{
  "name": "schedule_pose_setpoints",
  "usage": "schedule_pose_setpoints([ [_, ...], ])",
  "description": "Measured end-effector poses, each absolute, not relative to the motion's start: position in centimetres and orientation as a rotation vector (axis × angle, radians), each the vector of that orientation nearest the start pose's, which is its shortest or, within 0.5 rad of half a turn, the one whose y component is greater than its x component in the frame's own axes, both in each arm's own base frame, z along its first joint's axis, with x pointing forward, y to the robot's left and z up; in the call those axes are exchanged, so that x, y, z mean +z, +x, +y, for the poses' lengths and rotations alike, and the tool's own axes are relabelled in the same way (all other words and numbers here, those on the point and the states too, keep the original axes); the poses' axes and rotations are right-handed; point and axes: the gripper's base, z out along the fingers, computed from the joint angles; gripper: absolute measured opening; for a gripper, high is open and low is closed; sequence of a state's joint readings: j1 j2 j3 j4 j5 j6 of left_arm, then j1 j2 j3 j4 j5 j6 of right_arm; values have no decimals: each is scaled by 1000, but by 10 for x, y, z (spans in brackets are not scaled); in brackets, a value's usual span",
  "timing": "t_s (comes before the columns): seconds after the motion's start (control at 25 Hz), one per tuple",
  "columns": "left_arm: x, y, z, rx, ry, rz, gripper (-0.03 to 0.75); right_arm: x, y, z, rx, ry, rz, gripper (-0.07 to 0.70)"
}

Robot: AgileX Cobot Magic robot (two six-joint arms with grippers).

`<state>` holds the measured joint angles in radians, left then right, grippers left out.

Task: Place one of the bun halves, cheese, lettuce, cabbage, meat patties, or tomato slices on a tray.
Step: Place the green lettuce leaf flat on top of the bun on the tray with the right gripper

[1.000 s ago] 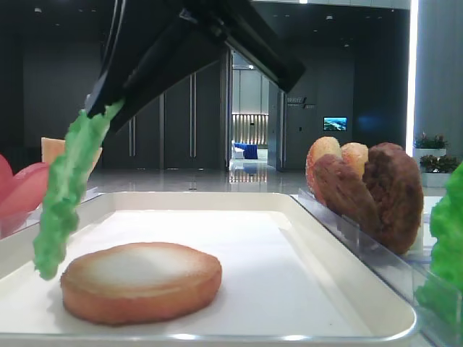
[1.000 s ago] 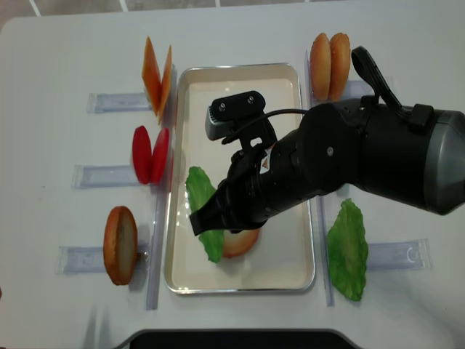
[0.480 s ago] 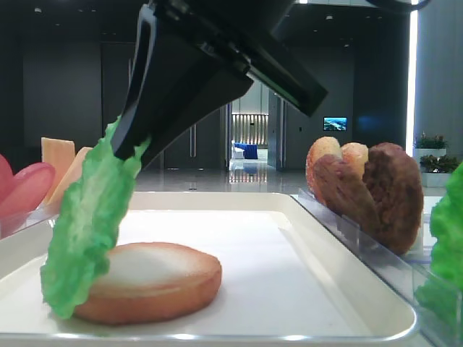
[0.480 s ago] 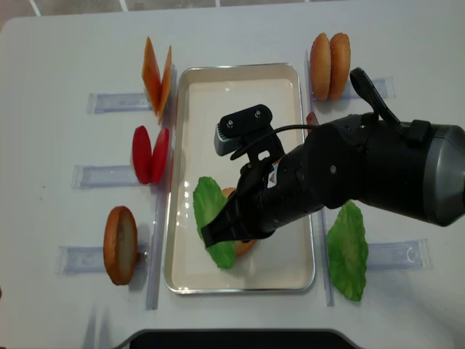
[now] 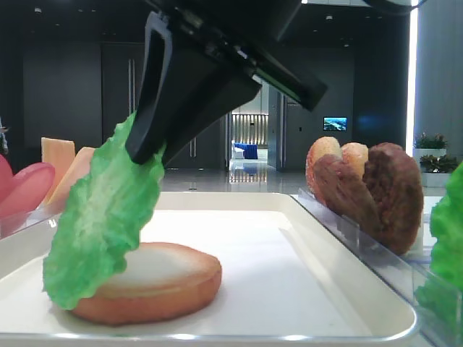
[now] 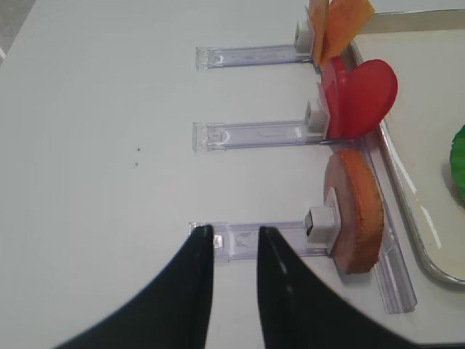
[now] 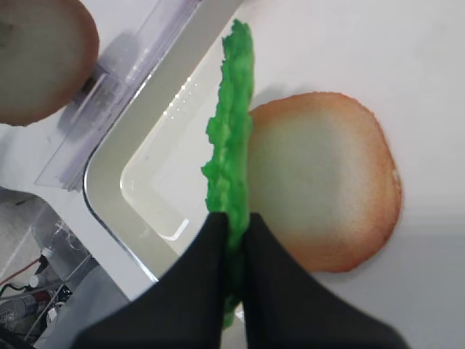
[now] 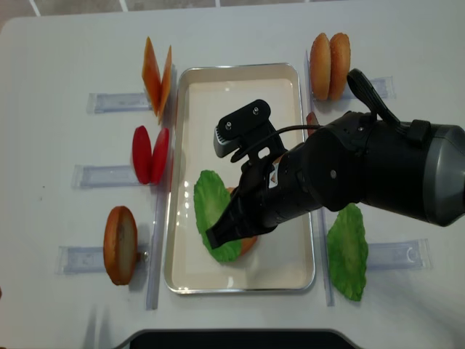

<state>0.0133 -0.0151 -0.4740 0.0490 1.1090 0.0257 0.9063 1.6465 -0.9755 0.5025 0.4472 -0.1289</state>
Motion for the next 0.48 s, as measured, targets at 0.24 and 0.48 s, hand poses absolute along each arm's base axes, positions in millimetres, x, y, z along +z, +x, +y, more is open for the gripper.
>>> schedule_pose_setpoints([
  [0.24,266,-6,4,83,10,2103,159,207,190,270,658,-900,2535,23],
  [0.48,266,-6,4,83,10,2103,159,206,191,269,619,-945,2514,23],
])
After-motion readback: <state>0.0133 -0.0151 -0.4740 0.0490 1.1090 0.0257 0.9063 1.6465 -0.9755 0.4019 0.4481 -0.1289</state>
